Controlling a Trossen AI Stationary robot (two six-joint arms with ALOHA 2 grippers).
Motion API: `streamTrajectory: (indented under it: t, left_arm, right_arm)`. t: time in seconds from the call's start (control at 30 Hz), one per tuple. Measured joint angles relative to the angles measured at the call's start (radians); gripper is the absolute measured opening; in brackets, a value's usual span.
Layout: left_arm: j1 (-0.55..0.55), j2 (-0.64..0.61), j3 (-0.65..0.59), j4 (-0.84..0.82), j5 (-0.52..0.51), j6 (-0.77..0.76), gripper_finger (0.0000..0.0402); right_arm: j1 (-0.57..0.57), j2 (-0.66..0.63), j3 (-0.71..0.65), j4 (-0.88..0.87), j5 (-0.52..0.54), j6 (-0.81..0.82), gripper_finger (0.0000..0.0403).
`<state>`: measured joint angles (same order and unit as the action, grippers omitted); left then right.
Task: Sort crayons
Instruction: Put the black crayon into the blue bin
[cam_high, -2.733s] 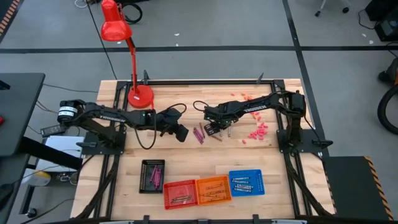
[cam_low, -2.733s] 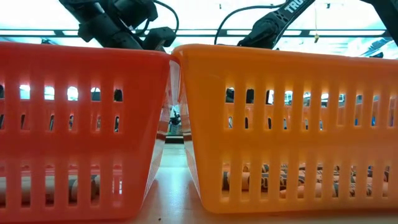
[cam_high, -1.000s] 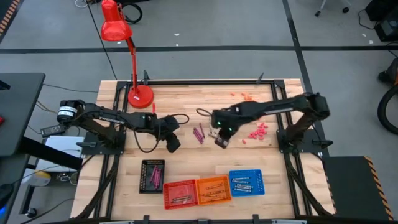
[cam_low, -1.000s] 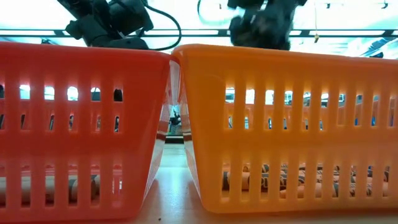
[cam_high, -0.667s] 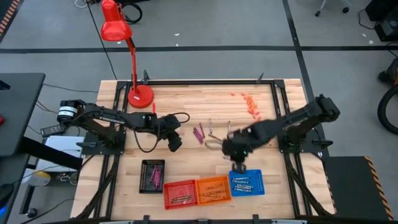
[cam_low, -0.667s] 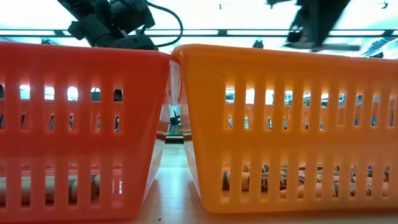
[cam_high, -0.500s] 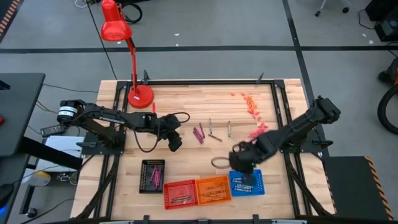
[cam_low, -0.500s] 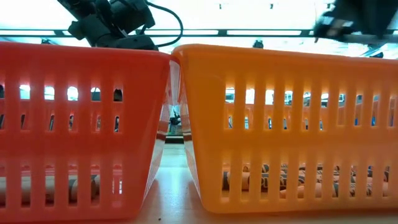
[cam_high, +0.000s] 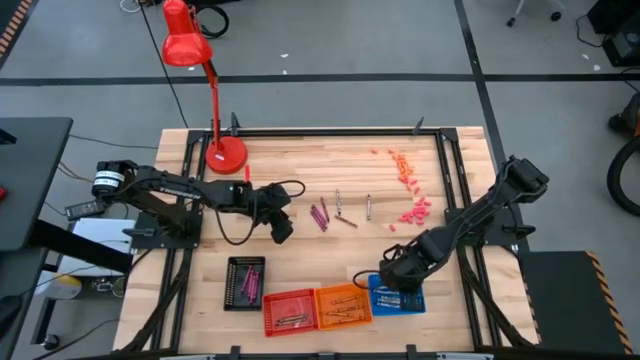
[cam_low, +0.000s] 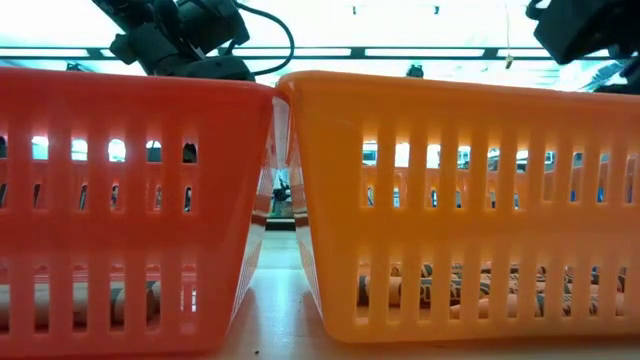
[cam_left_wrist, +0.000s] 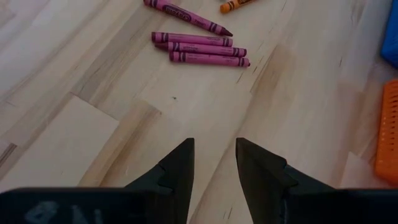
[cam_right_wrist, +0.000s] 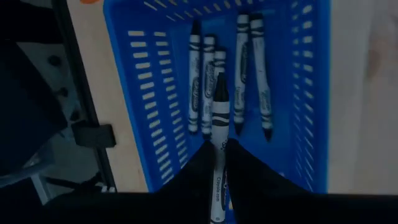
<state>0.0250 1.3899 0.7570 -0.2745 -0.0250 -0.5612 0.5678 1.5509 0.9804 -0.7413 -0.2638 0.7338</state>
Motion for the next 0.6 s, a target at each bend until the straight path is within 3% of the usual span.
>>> streamTrajectory:
  t: [0.3,0.47,0.6]
  left_arm:
    - [-0.003,0.0,0.0,0.002,0.0,-0.004,0.013]
    - [-0.003,0.0,0.0,0.001,0.0,-0.004,0.013]
    - [-0.003,0.0,0.0,0.001,0.0,-0.003,0.013]
  right_arm:
    - [-0.008,0.0,-0.081,0.14,0.001,-0.024,0.0071]
    - [-0.041,0.0,-0.1,0.151,-0.062,-0.027,0.0087]
    - [-0.089,0.0,-0.08,0.14,-0.185,-0.011,0.0094]
